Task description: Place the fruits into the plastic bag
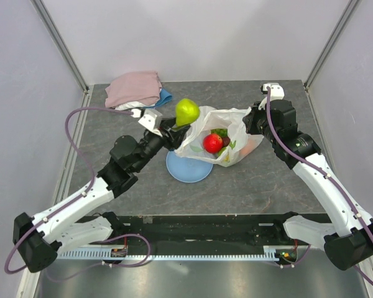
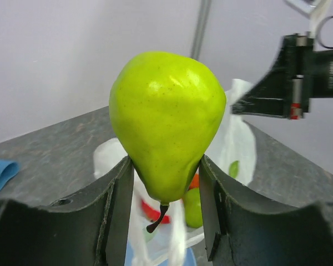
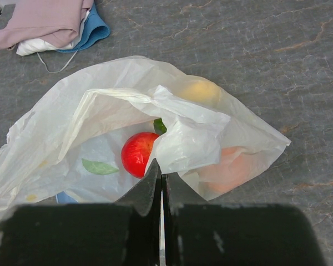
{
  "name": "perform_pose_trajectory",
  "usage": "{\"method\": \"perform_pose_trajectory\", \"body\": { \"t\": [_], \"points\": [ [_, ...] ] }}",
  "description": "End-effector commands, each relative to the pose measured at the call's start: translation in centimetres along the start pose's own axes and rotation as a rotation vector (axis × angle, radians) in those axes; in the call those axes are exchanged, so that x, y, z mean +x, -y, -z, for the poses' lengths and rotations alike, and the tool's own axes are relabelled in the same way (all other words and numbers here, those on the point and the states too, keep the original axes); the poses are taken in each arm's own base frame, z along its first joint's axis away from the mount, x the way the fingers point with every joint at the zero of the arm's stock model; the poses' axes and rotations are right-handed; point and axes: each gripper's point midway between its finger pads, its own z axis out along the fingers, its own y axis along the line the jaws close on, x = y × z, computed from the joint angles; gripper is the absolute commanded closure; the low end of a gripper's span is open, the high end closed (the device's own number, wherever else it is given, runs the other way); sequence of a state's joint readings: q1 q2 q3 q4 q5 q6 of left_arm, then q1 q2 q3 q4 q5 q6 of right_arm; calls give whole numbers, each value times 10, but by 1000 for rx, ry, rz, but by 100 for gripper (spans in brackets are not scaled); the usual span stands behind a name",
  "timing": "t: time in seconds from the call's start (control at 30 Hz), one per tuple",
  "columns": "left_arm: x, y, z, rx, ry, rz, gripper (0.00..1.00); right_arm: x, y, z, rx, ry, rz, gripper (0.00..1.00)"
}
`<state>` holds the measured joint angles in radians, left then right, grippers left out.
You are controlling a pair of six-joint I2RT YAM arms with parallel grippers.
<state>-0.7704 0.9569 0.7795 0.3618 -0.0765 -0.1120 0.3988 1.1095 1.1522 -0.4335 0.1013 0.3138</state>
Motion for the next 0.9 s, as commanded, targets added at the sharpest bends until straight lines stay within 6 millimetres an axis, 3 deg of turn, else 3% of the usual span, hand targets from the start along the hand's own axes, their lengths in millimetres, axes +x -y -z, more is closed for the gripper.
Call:
{"method": "perform_pose_trajectory", "body": {
  "t": [0.0, 0.03, 0.3, 0.57, 0.87],
  "points": [
    [-4, 41, -20, 125, -1, -72, 61, -9, -1, 5, -11, 42, -8, 100],
    [12, 50, -28, 146, -40, -73, 61, -9, -1, 6, -12, 45, -9, 100],
    [63, 71, -56, 202, -176, 18, 59, -11, 0, 7, -6, 52, -8, 100],
    [130, 50, -85, 130, -321, 13, 57, -11, 4, 13, 12, 58, -1, 100],
    [182, 43, -97, 105, -446, 8, 57, -10, 8, 14, 29, 55, 5, 100]
  ]
}}
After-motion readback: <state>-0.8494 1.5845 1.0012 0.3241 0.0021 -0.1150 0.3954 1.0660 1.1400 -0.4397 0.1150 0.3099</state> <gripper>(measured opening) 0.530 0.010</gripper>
